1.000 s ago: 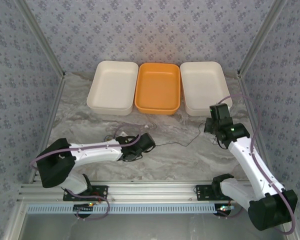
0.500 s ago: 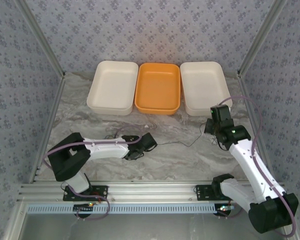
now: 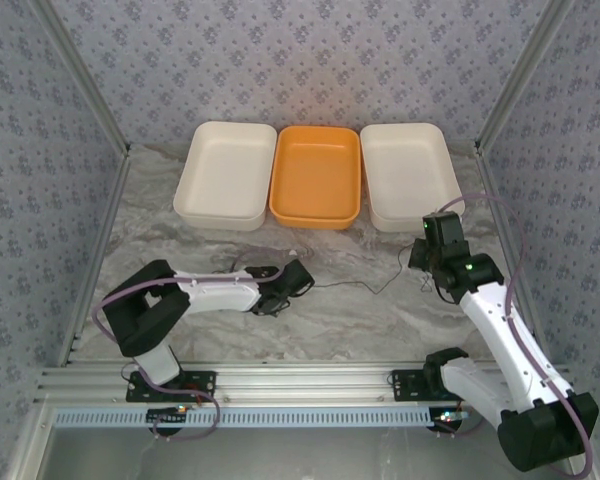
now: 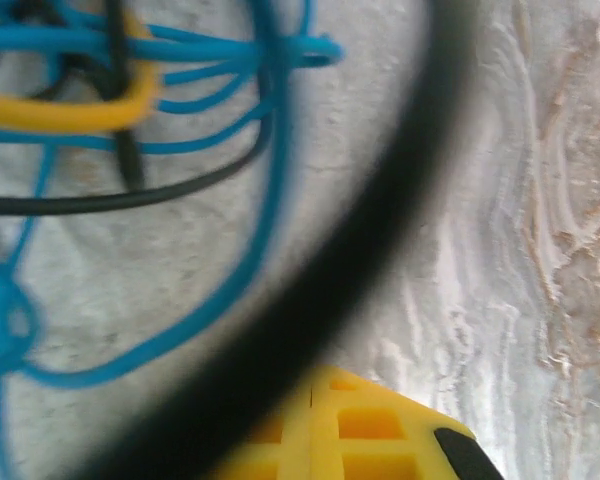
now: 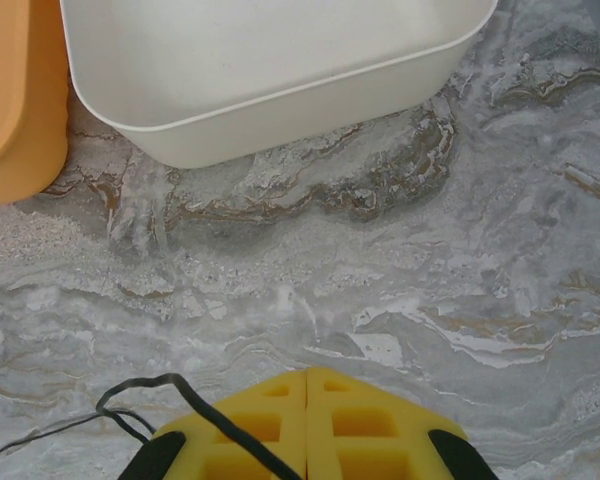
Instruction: Untangle the cables
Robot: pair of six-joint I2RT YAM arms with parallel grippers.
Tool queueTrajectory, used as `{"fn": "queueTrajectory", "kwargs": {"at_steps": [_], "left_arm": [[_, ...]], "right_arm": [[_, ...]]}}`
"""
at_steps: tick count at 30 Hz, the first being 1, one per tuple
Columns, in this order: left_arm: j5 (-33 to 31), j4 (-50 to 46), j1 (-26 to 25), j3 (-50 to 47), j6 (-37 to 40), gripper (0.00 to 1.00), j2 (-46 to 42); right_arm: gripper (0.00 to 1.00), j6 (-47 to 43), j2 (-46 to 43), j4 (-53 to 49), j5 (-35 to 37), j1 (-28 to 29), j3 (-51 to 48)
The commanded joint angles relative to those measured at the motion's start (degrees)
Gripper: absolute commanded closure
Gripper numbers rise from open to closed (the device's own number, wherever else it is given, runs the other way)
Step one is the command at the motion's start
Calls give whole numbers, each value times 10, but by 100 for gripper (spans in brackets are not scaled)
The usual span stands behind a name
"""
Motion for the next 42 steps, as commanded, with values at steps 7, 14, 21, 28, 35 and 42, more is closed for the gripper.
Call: {"fn": "queueTrajectory", "kwargs": {"at_steps": [7, 14, 21, 28, 35, 42], "left_arm": [[-88, -9, 51, 98, 233, 100, -154], [-4, -27, 181, 190, 449, 100, -233], [66, -11, 245, 174, 508, 100, -271], [81, -9, 256, 143, 508, 100, -289], [81, -18, 262, 142, 523, 100, -295], [84, -34, 276, 166, 545, 100, -288]], "right_arm": [[100, -14, -5, 14, -84, 1, 1], [100, -28, 60, 21, -119, 54, 10], [100, -10, 223, 45, -54, 171, 10], [77, -6, 337, 62, -32, 246, 57], [55, 12, 233, 30, -34, 257, 52], [52, 76, 85, 50, -78, 131, -65]]}}
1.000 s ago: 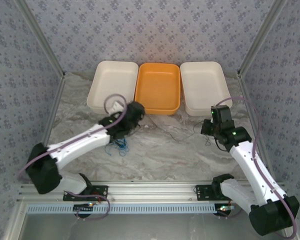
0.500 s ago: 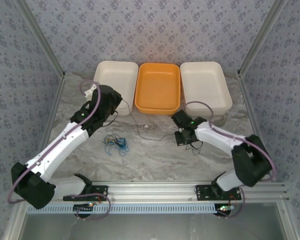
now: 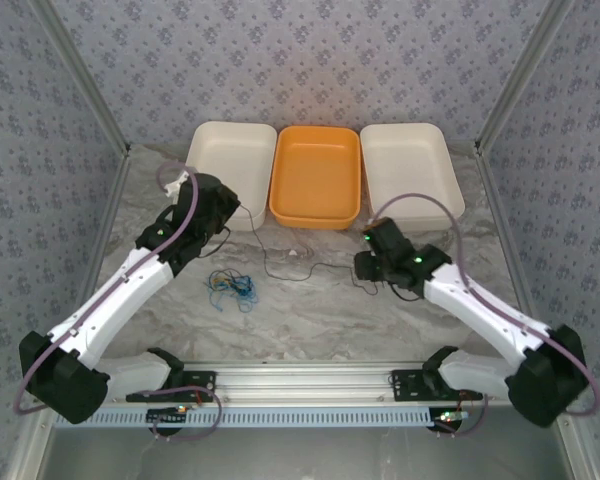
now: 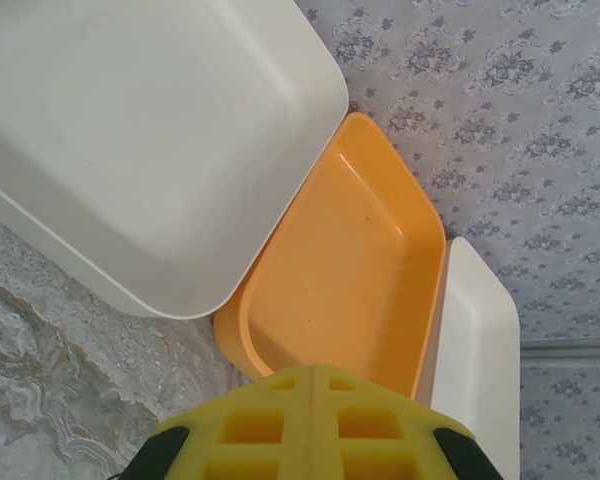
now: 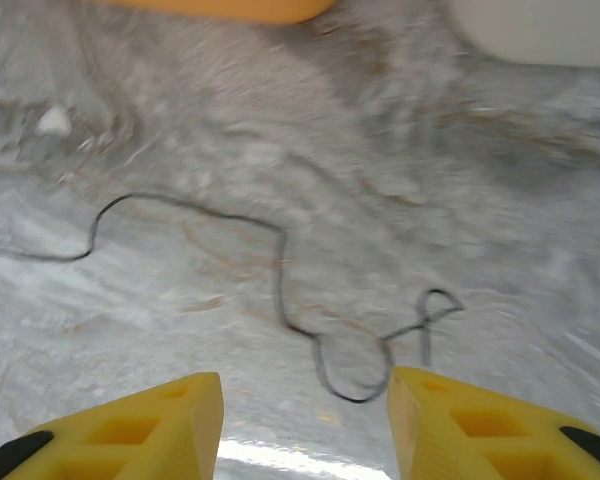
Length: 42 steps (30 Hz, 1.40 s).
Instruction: Untangle the cables
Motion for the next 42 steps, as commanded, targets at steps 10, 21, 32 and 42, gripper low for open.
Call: {"fn": "queueTrajectory", "kwargs": {"at_steps": [10, 21, 32, 42], "left_arm": [[17, -10, 12, 14, 19, 100, -6], [16, -19, 12, 29, 31, 100, -9], [18, -16, 12, 20, 36, 100, -20], [18, -18, 12, 12, 40, 100, -30]], "right_arm": [[72, 107, -4, 122, -179, -205, -149], [65, 123, 67, 176, -199, -210, -137], [58, 323, 85, 236, -247, -227, -138], [66, 397, 159, 299, -277, -246, -145]]}}
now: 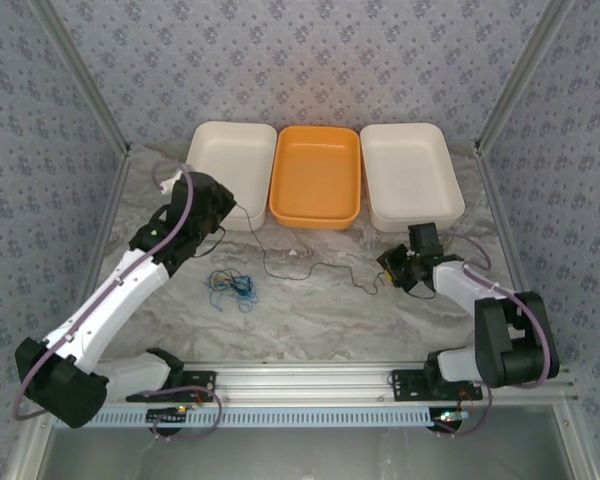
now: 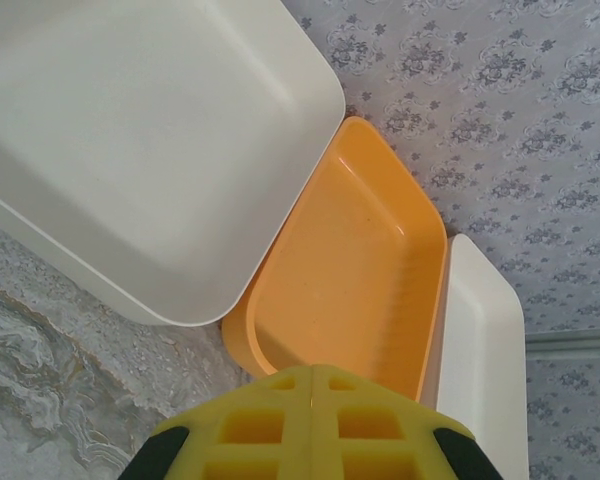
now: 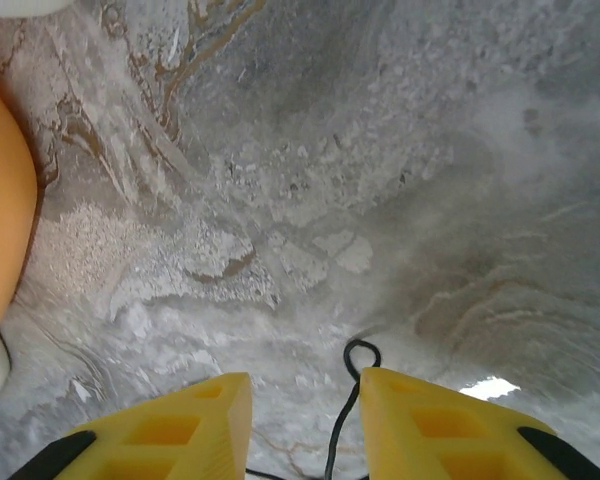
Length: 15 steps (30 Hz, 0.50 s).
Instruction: Untangle the cables
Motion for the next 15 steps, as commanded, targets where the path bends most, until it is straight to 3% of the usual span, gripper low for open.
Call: {"fn": "queueTrajectory", "kwargs": {"at_steps": [1, 6, 15], "left_arm": [[3, -5, 2, 7, 13, 100, -18], [-3, -13, 4, 10, 20, 100, -24], [-3, -12, 5, 0, 20, 100, -31]], "right_arm": [[69, 44, 19, 26, -11, -3, -1], [75, 52, 38, 31, -10, -3, -10], [60, 61, -75, -23, 24, 5, -33]]}}
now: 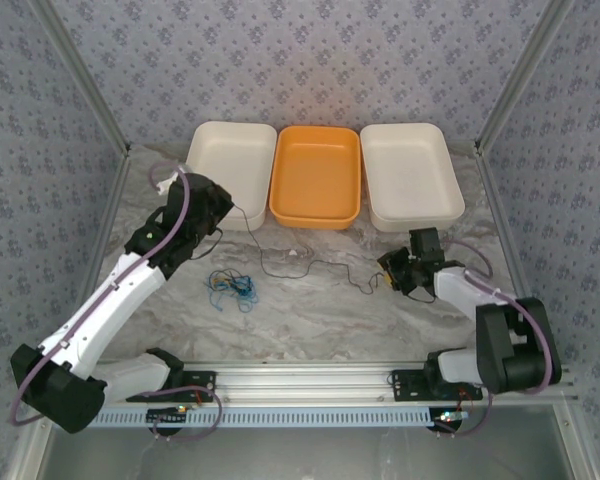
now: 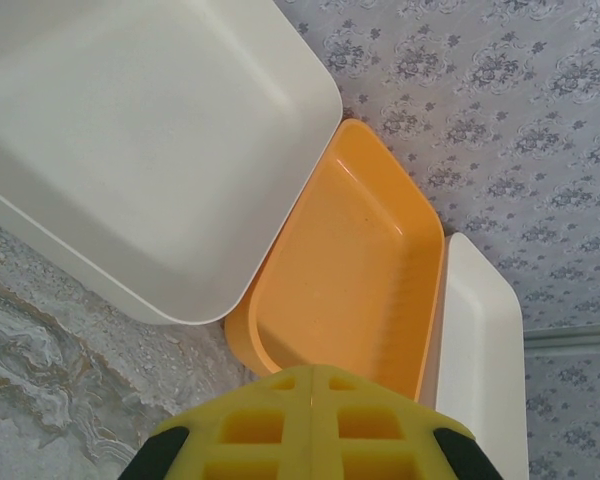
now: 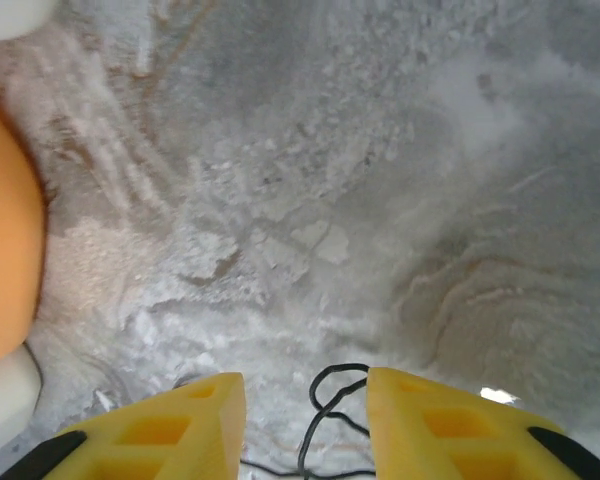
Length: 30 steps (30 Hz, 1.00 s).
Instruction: Untangle the cables
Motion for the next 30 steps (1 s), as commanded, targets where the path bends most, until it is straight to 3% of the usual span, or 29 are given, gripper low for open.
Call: {"fn": "queueTrajectory", "kwargs": {"at_steps": [1, 11, 30], "left_arm": [[-3, 2, 4, -3, 12, 100, -17], [1, -1, 5, -1, 14, 100, -30], [-3, -16, 5, -2, 18, 100, -65]], "right_arm": [[59, 16, -50, -45, 28, 11, -3], [59, 92, -30, -1, 56, 78, -20], [72, 137, 73, 40, 69, 71, -17]]}}
